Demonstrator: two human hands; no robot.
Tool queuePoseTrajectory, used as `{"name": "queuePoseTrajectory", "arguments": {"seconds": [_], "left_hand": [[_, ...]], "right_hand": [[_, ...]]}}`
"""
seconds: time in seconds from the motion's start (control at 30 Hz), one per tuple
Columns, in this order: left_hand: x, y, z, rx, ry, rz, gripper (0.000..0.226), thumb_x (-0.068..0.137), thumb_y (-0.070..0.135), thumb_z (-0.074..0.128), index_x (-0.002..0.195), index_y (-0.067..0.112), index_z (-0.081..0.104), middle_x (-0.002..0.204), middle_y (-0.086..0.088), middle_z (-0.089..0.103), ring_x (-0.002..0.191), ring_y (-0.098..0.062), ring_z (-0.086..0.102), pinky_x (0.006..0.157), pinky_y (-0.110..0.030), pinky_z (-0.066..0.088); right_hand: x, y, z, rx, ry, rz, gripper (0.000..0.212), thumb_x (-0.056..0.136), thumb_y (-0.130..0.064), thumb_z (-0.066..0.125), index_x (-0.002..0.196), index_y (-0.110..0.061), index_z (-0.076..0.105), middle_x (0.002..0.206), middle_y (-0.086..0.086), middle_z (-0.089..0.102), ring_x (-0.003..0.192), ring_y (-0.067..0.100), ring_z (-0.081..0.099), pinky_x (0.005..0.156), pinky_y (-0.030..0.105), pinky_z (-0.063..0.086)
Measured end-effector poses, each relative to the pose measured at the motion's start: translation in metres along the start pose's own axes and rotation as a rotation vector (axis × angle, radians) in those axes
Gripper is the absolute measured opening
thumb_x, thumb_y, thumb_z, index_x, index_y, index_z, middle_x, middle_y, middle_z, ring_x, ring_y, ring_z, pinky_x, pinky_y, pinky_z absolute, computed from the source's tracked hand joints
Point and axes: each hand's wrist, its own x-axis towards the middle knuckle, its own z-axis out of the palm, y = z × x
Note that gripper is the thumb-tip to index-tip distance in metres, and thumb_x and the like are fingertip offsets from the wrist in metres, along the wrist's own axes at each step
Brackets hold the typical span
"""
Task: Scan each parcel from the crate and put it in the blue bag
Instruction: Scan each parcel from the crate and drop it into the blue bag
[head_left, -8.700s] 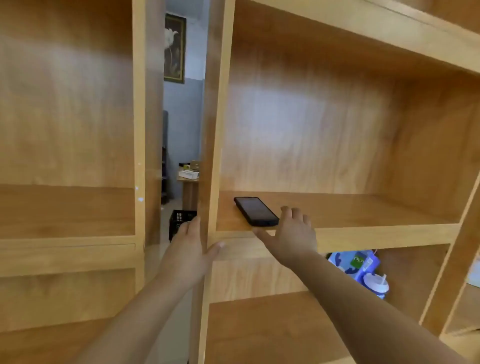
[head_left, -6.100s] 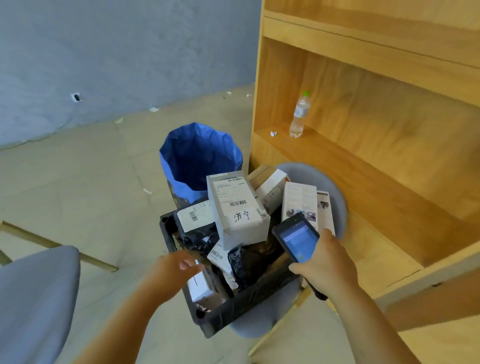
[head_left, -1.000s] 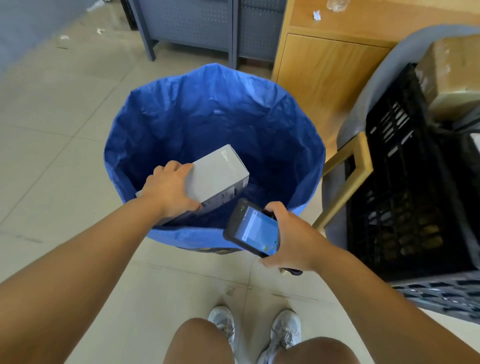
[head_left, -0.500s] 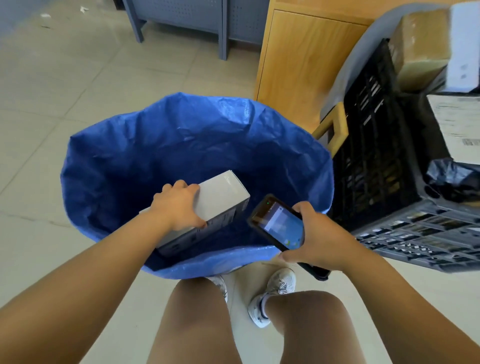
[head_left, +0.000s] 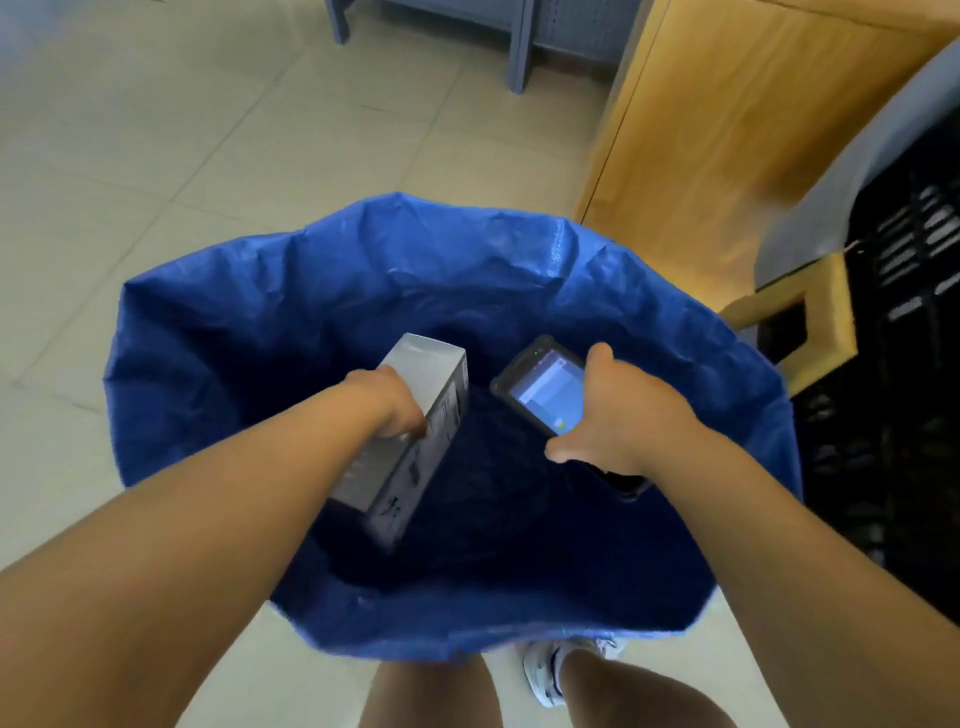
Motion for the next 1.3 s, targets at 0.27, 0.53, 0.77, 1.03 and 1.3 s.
{"name": "queuePoseTrajectory", "arguments": {"seconds": [0.27, 0.53, 0.77, 1.03, 1.3], "left_hand": [[0.082, 0.001, 0.054, -0.346, -0.125, -0.099, 0.091, 0.078, 0.045, 0.071, 0.144, 0.007, 0.021, 0.129, -0.018, 0.048, 0.103, -0.032, 0.055, 0.082, -0.041, 0.052], [0.143, 0.0, 0.101, -0.487, -0.192, -0.166, 0.077, 0.08, 0.042, 0.068, 0.139, 0.007, 0.034, 0.127, -0.016, 0.056, 0.105, -0.031, 0.06, 0.087, -0.036, 0.052], [0.162, -0.016, 0.106, -0.25, -0.197, -0.28, 0.083, 0.089, 0.05, 0.055, 0.15, 0.013, 0.014, 0.148, -0.017, 0.023, 0.124, -0.034, 0.044, 0.096, -0.041, 0.046], [0.133, -0.016, 0.084, 0.023, -0.192, -0.064, 0.043, 0.094, 0.039, 0.049, 0.128, 0.013, 0.053, 0.124, -0.007, 0.056, 0.103, -0.022, 0.057, 0.073, -0.029, 0.046], [0.051, -0.007, 0.036, 0.042, -0.033, 0.168, 0.043, 0.088, 0.052, 0.053, 0.117, 0.02, 0.057, 0.108, 0.003, 0.057, 0.091, -0.016, 0.055, 0.068, -0.028, 0.046]], "right_hand": [[0.073, 0.002, 0.04, -0.076, -0.116, 0.008, 0.072, 0.058, -0.047, 0.08, 0.094, -0.015, 0.026, 0.09, 0.002, 0.041, 0.079, 0.024, 0.043, 0.054, 0.032, 0.032], [0.113, 0.021, 0.073, -0.102, -0.246, 0.049, 0.074, 0.059, -0.046, 0.081, 0.097, -0.015, 0.025, 0.095, 0.003, 0.039, 0.082, 0.022, 0.041, 0.062, 0.032, 0.037], [0.129, 0.017, 0.084, -0.11, -0.258, 0.047, 0.075, 0.058, -0.048, 0.08, 0.096, -0.016, 0.024, 0.093, 0.002, 0.038, 0.081, 0.021, 0.04, 0.059, 0.031, 0.035], [0.115, 0.014, 0.061, -0.115, -0.246, 0.072, 0.073, 0.058, -0.047, 0.08, 0.096, -0.015, 0.027, 0.092, 0.003, 0.043, 0.08, 0.022, 0.045, 0.05, 0.03, 0.033], [0.048, 0.014, 0.004, -0.087, -0.12, 0.14, 0.066, 0.056, -0.041, 0.078, 0.096, -0.015, 0.031, 0.082, -0.002, 0.043, 0.071, 0.02, 0.047, 0.045, 0.028, 0.029]]}}
